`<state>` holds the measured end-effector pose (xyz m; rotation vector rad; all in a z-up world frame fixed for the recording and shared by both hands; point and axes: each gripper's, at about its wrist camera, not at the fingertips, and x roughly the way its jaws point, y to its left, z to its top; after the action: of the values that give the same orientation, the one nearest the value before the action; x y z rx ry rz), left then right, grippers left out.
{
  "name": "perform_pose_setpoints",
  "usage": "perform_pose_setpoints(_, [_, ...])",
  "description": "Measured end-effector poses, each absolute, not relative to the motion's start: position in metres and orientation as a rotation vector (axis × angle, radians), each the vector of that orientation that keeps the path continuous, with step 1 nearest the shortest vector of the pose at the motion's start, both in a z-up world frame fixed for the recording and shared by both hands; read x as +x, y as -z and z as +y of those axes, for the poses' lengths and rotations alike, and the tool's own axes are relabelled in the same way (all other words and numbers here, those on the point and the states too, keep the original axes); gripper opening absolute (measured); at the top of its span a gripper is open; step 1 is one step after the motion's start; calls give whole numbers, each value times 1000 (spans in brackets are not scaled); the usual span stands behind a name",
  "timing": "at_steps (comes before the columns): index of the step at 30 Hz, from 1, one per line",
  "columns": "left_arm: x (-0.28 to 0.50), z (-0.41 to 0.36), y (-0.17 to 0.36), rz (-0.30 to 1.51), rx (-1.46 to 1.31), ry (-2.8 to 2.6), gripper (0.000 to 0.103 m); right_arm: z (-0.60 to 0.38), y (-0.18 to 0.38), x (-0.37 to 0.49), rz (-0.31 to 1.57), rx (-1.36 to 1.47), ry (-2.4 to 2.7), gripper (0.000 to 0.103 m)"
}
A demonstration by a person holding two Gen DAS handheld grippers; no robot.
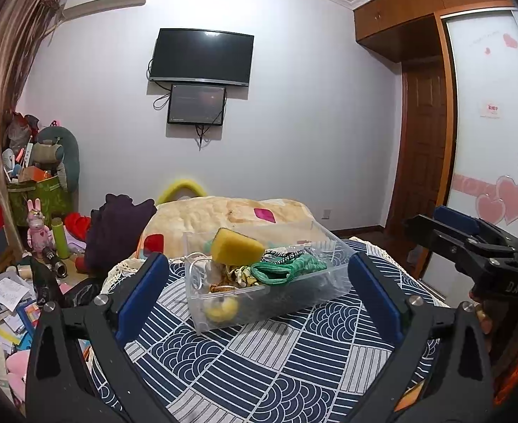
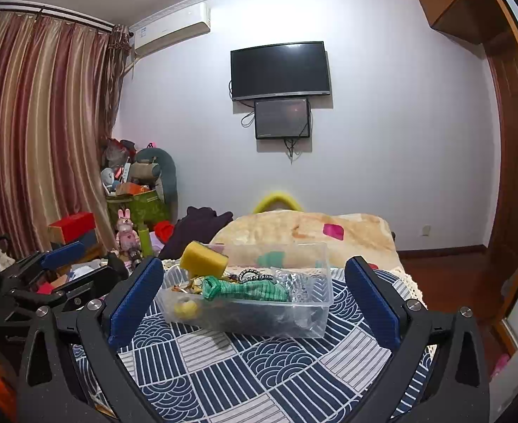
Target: Organize soft objects
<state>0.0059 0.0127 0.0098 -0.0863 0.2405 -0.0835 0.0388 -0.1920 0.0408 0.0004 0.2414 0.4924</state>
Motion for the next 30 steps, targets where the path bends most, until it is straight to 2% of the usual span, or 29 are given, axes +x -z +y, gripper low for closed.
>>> perform_pose_setpoints(30, [5,11,-12,254,-104,128,103,-189,-37,37,269,13,-495,103])
